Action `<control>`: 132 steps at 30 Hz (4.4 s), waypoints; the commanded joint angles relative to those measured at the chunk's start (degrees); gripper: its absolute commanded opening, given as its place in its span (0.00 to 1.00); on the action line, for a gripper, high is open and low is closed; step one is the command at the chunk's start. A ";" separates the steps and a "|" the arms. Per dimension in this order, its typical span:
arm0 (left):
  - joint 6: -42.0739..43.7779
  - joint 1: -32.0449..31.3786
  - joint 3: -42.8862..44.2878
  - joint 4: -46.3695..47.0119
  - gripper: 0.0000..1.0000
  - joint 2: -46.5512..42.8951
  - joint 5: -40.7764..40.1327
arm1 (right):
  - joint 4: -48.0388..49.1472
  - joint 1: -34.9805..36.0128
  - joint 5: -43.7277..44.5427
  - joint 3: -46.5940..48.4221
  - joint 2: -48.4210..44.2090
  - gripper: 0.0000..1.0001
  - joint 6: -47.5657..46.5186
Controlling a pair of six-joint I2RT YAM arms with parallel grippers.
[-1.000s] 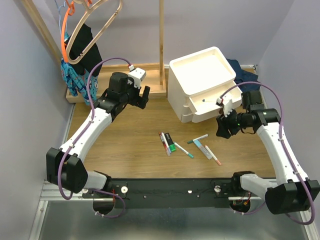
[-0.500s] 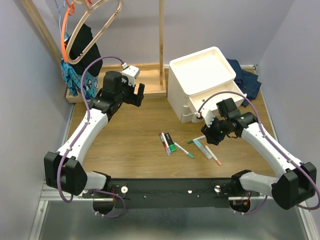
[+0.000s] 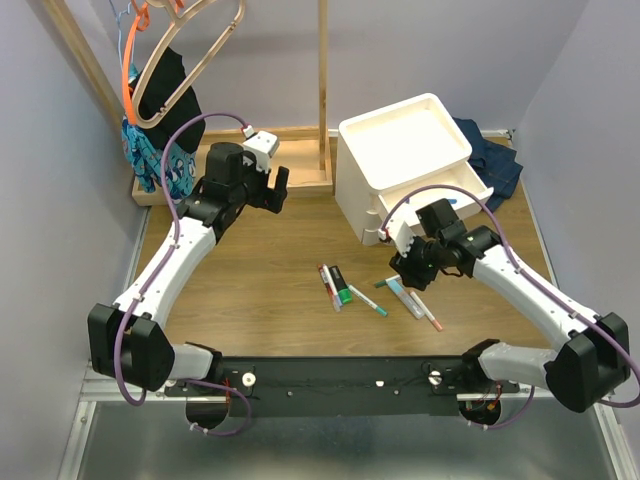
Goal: Sort the stationery into containers
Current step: Pick up the pen from the center of the board.
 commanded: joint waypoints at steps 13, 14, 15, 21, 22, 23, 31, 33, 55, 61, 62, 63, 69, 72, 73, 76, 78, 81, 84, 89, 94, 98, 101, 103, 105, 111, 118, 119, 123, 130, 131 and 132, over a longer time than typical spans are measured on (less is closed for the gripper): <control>-0.60 1.65 -3.63 0.48 0.99 -3.83 1.16 | -1.65 6.02 6.56 -6.65 -0.98 0.52 -1.49; -0.68 1.83 -3.80 0.57 0.99 -4.18 1.15 | -2.36 6.20 6.65 -6.91 -1.51 0.52 -1.58; -0.68 1.83 -3.89 0.57 0.99 -4.27 1.15 | -3.06 6.20 7.00 -7.00 -1.95 0.52 -1.41; -1.12 2.53 -5.03 0.92 0.99 -5.50 1.77 | -7.29 6.29 7.71 -5.61 -8.45 0.52 2.01; -1.12 2.53 -5.04 1.01 0.99 -5.58 2.81 | -7.99 6.29 7.88 -5.07 -9.67 0.52 2.72; -0.86 2.53 -5.21 0.92 0.99 -5.67 3.78 | -8.51 6.29 7.88 -4.63 -10.12 0.51 3.25; 32.76 -18.78 -5.21 -15.73 0.99 -7.17 26.88 | -14.93 6.20 3.67 -0.77 -22.76 0.52 1.67; 42.84 -22.76 -4.42 -19.80 0.99 -5.16 29.53 | -15.29 6.20 3.23 0.81 -28.83 0.54 1.41; 69.01 -50.54 43.64 -47.84 0.76 39.84 20.84 | -10.54 -10.31 26.16 16.46 -40.18 0.57 14.06; 68.14 -53.63 47.79 -47.43 0.66 47.41 19.53 | -6.60 -13.66 33.45 21.82 -40.45 0.67 17.58; 67.96 -53.71 47.87 -46.99 0.65 48.11 18.91 | -5.11 -13.92 35.55 22.00 -40.36 0.70 17.84; 67.96 -53.72 48.05 -46.89 0.65 49.77 18.39 | -4.48 -14.62 36.09 22.44 -40.27 0.71 18.11; 67.43 -53.19 49.28 -44.96 0.62 53.91 15.48 | -4.91 -16.91 34.96 22.27 -41.41 0.72 19.86; 67.35 -53.01 51.12 -44.70 0.62 56.01 13.90 | -6.32 -17.88 33.64 21.56 -42.55 0.72 20.65; 67.34 -52.84 51.65 -44.87 0.61 56.55 13.81 | -6.41 -17.97 33.46 21.30 -42.82 0.72 20.92; 67.17 -52.31 52.97 -44.44 0.61 57.78 13.28 | -6.50 -18.41 32.41 20.68 -43.35 0.72 21.27; 66.99 -51.96 53.76 -44.08 0.61 58.22 13.11 | -6.32 -18.58 32.14 20.07 -43.35 0.72 21.62; 66.29 -51.70 55.16 -44.08 0.61 59.79 12.23 | -5.71 -18.49 32.14 18.93 -43.61 0.72 21.80; 66.20 -51.34 56.92 -44.61 0.61 61.82 11.18 | -5.01 -18.49 32.05 18.23 -43.44 0.72 21.97; 66.64 -50.99 60.34 -46.45 0.60 64.98 9.33 | -5.00 -18.49 32.05 17.43 -43.79 0.72 21.98; 67.52 -50.73 61.32 -49.52 0.57 67.01 9.15 | -5.27 -18.49 32.23 17.08 -44.14 0.72 21.89; 67.61 -50.73 60.45 -50.41 0.50 67.10 9.33 | -4.92 -18.49 32.67 16.47 -44.32 0.72 21.98; 66.91 -50.73 59.13 -50.76 0.47 66.75 9.77 | -4.83 -18.41 32.85 16.11 -44.40 0.72 21.89; 66.55 -50.73 57.81 -49.71 0.47 65.70 9.77 | -4.65 -18.49 32.93 15.76 -44.58 0.72 21.89; 65.07 -50.73 55.54 -48.31 0.47 64.30 9.77 | -4.48 -18.49 32.85 15.50 -44.58 0.72 21.89; 59.53 -49.59 51.84 -42.51 0.50 61.05 8.28 | -4.39 -18.49 32.58 14.97 -44.67 0.72 22.33; 58.38 -49.15 49.01 -41.52 0.49 59.71 6.34 | -3.60 -18.58 31.88 13.92 -44.75 0.73 22.85; 58.21 -49.06 49.10 -42.05 0.48 59.89 6.34 | -3.25 -18.50 31.88 13.74 -44.67 0.73 22.85; 57.59 -48.97 48.57 -40.74 0.48 60.06 6.17 | -3.07 -18.58 31.70 13.39 -44.58 0.73 23.03; 56.54 -49.06 44.90 -35.04 0.47 55.86 3.18 | -3.33 -18.58 31.97 13.39 -44.58 0.73 22.94; 56.45 -49.32 44.10 -32.33 0.49 54.81 2.13 | -3.42 -18.76 31.97 13.39 -44.58 0.73 23.03; 56.27 -49.50 42.88 -31.35 0.50 52.79 1.60 | -3.34 -18.76 31.97 13.39 -44.58 0.73 23.03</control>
